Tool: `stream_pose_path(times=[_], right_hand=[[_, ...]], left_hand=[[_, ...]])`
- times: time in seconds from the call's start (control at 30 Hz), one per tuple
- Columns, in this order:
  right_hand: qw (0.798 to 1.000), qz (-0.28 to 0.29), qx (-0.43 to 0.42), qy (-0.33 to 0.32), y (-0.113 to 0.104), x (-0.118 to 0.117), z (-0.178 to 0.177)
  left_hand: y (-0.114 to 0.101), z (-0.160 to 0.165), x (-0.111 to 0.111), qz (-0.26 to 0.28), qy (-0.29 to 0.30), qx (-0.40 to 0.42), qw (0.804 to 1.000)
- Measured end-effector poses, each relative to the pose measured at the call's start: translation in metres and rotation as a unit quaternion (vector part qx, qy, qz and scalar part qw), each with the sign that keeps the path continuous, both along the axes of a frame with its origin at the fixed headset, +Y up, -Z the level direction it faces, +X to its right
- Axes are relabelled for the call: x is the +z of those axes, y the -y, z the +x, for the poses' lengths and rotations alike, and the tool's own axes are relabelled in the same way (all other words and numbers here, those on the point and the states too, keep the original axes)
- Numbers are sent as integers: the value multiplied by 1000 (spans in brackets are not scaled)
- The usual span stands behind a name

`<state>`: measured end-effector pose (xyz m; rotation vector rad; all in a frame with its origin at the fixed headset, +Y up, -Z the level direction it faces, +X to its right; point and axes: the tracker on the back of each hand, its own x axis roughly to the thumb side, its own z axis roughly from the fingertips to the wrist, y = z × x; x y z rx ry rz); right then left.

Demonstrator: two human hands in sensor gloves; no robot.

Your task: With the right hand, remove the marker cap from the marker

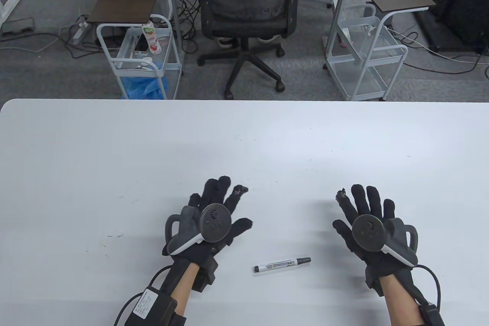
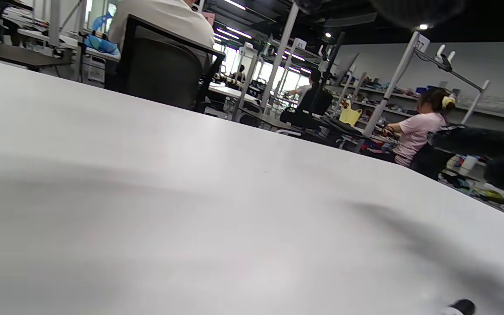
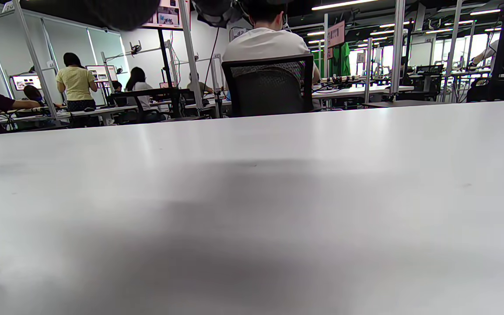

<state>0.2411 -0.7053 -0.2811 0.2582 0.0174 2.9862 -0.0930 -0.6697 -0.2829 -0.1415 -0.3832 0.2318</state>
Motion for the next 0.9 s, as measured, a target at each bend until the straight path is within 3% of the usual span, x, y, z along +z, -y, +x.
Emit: stream_pose_path(times=[0.27,0.5,0.57,0.67,0.9], right_hand=[[1000,0,-13,-8,0,-1,0],[1000,-18,-19,0,6,-6,4],[1000,-21,-20,4,8,-7,5],[999,-32,-21,9,10,-7,7],[999,-33,-21,7,10,-7,6]], left_hand=[[41,63,4,-44,66,-90,993],[74,87,15,-58,96,-186,976],[80,92,21,-53,105,-202,972],[87,97,34,24,84,-188,978],[91,104,36,-1,97,-206,974]])
